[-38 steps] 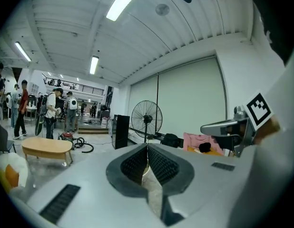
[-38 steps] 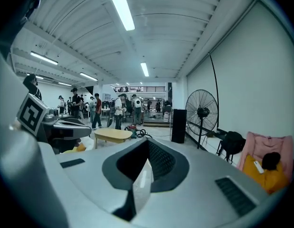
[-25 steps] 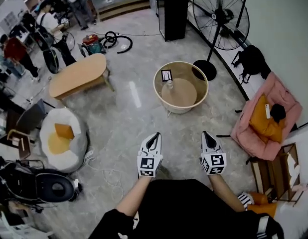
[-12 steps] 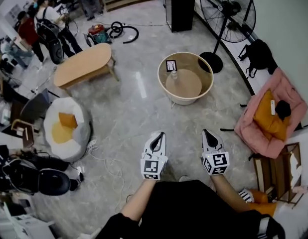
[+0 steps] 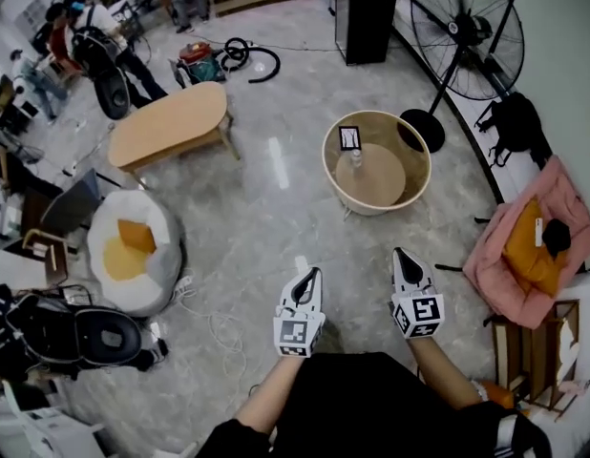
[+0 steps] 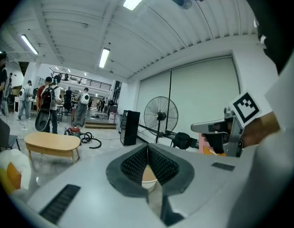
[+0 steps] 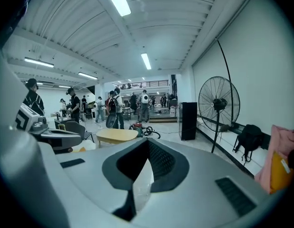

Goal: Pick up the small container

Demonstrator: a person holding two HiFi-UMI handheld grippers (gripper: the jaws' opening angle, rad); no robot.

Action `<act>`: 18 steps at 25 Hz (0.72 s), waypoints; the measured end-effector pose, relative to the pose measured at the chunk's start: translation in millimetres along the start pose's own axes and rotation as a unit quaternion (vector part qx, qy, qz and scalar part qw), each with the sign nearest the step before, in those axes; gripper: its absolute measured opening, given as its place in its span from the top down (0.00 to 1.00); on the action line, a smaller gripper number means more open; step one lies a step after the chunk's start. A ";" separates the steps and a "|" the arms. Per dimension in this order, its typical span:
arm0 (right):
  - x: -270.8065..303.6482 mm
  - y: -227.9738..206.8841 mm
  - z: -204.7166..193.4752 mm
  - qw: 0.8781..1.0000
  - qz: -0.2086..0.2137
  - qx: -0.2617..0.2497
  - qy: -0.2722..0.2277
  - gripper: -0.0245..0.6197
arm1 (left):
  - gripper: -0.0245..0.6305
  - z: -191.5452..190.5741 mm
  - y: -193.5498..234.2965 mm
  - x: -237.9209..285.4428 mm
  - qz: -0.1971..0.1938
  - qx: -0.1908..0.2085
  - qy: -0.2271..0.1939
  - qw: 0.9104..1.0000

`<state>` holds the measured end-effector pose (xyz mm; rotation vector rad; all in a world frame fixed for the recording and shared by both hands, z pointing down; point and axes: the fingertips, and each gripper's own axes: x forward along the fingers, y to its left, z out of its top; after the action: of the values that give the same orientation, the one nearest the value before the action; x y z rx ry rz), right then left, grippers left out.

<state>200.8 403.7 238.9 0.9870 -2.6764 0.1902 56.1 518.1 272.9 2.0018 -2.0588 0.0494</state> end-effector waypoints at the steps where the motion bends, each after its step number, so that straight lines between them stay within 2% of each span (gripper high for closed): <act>1: 17.0 3.0 6.1 1.000 0.001 -0.002 -0.001 0.93 | 0.93 3.7 11.8 6.1 0.001 0.003 0.001 1.000; 4: 60.5 23.9 22.6 1.000 0.016 -0.002 0.005 0.93 | 0.93 21.6 50.9 16.7 0.008 0.010 0.004 1.000; 8: 95.1 47.2 43.4 0.999 0.034 -0.021 0.015 0.93 | 0.93 50.4 88.3 22.9 0.019 -0.006 -0.003 1.000; 12: 126.9 50.8 62.1 0.999 0.022 -0.033 0.018 0.93 | 0.93 72.4 118.6 34.4 0.013 -0.006 -0.010 1.000; 18: 160.4 46.5 75.4 0.999 -0.006 -0.041 0.015 0.93 | 0.93 86.2 155.2 52.4 -0.001 -0.002 -0.028 1.000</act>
<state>37.5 323.8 215.1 0.9682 -2.6280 0.0911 -111.8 455.8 226.2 2.0249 -2.0883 -0.0114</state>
